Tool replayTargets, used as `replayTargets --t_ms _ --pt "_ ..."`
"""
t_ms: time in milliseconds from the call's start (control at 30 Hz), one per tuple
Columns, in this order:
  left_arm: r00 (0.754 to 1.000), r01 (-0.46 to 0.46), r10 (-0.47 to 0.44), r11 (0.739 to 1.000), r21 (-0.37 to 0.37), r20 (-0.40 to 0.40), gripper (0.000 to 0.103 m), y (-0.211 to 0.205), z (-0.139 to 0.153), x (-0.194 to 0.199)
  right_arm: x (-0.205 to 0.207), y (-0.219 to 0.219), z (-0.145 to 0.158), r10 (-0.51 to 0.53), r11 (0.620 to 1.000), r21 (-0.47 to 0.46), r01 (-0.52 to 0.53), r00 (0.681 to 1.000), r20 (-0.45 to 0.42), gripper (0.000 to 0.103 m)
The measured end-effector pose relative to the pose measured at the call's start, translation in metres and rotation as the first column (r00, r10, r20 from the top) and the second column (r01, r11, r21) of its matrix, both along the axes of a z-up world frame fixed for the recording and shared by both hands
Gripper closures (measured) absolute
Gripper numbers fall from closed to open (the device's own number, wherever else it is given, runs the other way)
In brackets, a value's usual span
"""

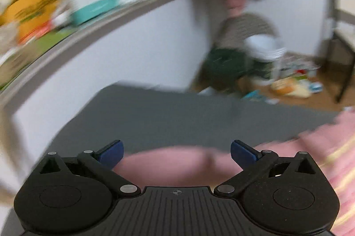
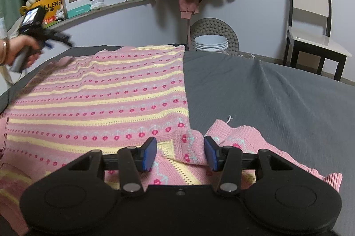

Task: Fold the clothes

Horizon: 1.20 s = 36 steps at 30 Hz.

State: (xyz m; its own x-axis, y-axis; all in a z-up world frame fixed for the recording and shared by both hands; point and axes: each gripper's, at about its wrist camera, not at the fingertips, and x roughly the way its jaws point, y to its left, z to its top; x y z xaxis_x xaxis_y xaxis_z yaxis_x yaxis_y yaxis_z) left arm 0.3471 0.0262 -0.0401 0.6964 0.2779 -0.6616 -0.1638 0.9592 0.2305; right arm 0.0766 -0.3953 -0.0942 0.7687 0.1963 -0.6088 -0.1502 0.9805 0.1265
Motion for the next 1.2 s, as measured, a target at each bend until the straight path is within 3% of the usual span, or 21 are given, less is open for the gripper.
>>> replayTargets --t_ms 67,200,300,400,467,500,567,600,633,667,767,800,867,900,933,967,1000,1033,1100,1133,1200 --pt "0.995 -0.095 0.095 0.995 0.019 -0.013 0.000 0.029 -0.004 -0.010 0.000 0.000 0.000 0.001 1.000 0.002 -0.001 1.000 0.000 0.055" --pt "0.968 -0.251 0.250 0.967 -0.053 -0.021 0.001 0.070 -0.012 -0.015 -0.001 0.001 0.000 0.003 1.000 0.000 -0.003 1.000 0.000 0.054" --pt "0.951 -0.310 0.310 0.946 -0.092 -0.016 0.001 0.086 -0.029 -0.019 -0.002 0.000 0.000 0.002 1.000 0.007 -0.002 1.000 -0.001 0.054" --pt "0.950 -0.311 0.312 0.942 -0.124 -0.010 0.002 0.093 -0.044 -0.018 -0.001 -0.001 -0.002 -0.001 1.000 0.019 0.001 1.000 -0.002 0.053" --pt "0.951 -0.306 0.310 0.932 -0.193 -0.009 0.034 0.097 -0.049 -0.017 0.001 0.000 -0.003 0.004 1.000 0.009 -0.004 1.000 0.000 0.050" --pt "0.951 -0.307 0.310 0.923 -0.232 -0.024 0.043 0.098 -0.052 -0.016 0.001 0.002 -0.003 0.009 1.000 0.000 -0.009 1.000 0.002 0.050" --pt "0.965 -0.256 0.264 0.935 -0.244 0.000 0.071 0.096 -0.057 -0.013 0.001 0.005 -0.004 0.019 1.000 -0.018 -0.019 1.000 0.006 0.047" --pt "0.973 -0.222 0.230 0.949 -0.224 0.011 0.075 0.090 -0.057 -0.012 0.001 0.005 -0.005 0.023 0.999 -0.024 -0.023 1.000 0.008 0.046" --pt "0.980 -0.188 0.197 0.960 -0.208 0.022 0.093 0.085 -0.056 -0.012 0.001 0.006 -0.005 0.026 0.999 -0.027 -0.026 1.000 0.010 0.045" --pt "0.985 -0.154 0.166 0.968 -0.200 0.042 0.098 0.080 -0.055 -0.015 0.001 0.006 -0.005 0.029 0.999 -0.029 -0.029 1.000 0.011 0.045" --pt "0.987 -0.031 0.049 0.992 -0.122 0.152 0.098 0.057 -0.046 -0.030 0.000 0.005 -0.005 0.029 0.999 -0.025 -0.028 1.000 0.013 0.045" --pt "0.980 0.031 -0.015 0.997 -0.073 0.199 0.098 0.045 -0.041 -0.039 0.001 0.005 -0.005 0.028 0.999 -0.023 -0.027 1.000 0.012 0.045" --pt "0.934 0.189 -0.192 0.981 0.040 0.303 0.098 0.015 -0.027 -0.065 0.000 0.006 -0.005 0.028 0.999 -0.026 -0.028 1.000 0.011 0.045" --pt "0.903 0.269 -0.278 0.960 0.076 0.328 0.098 0.000 -0.020 -0.079 0.000 0.006 -0.005 0.029 0.999 -0.027 -0.029 1.000 0.010 0.045" --pt "0.849 0.387 -0.409 0.912 0.133 0.334 0.098 -0.024 -0.015 -0.100 -0.001 0.006 -0.004 0.029 0.999 -0.027 -0.029 1.000 0.009 0.045" --pt "0.782 0.497 -0.533 0.846 0.194 0.321 0.098 -0.047 -0.011 -0.120 -0.001 0.006 -0.004 0.029 0.999 -0.027 -0.028 1.000 0.008 0.045" --pt "0.702 0.608 -0.662 0.749 0.265 0.262 0.098 -0.071 -0.012 -0.141 -0.001 0.006 -0.004 0.028 0.999 -0.026 -0.027 1.000 0.006 0.045" --pt "0.595 0.719 -0.784 0.617 0.321 0.177 0.098 -0.097 -0.017 -0.167 -0.001 0.006 -0.004 0.027 0.999 -0.025 -0.026 1.000 0.005 0.045" --pt "0.448 0.833 -0.891 0.446 0.328 0.072 0.098 -0.128 -0.028 -0.204 -0.001 0.006 -0.003 0.025 0.999 -0.023 -0.025 1.000 0.003 0.045" --pt "0.411 0.857 -0.911 0.400 0.325 0.040 0.098 -0.137 -0.034 -0.216 -0.001 0.007 -0.003 0.025 0.999 -0.025 -0.025 1.000 0.003 0.045" --pt "0.408 0.853 -0.913 0.392 0.344 0.027 0.098 -0.141 -0.039 -0.221 -0.002 0.008 -0.003 0.026 0.999 -0.028 -0.026 1.000 0.002 0.044"
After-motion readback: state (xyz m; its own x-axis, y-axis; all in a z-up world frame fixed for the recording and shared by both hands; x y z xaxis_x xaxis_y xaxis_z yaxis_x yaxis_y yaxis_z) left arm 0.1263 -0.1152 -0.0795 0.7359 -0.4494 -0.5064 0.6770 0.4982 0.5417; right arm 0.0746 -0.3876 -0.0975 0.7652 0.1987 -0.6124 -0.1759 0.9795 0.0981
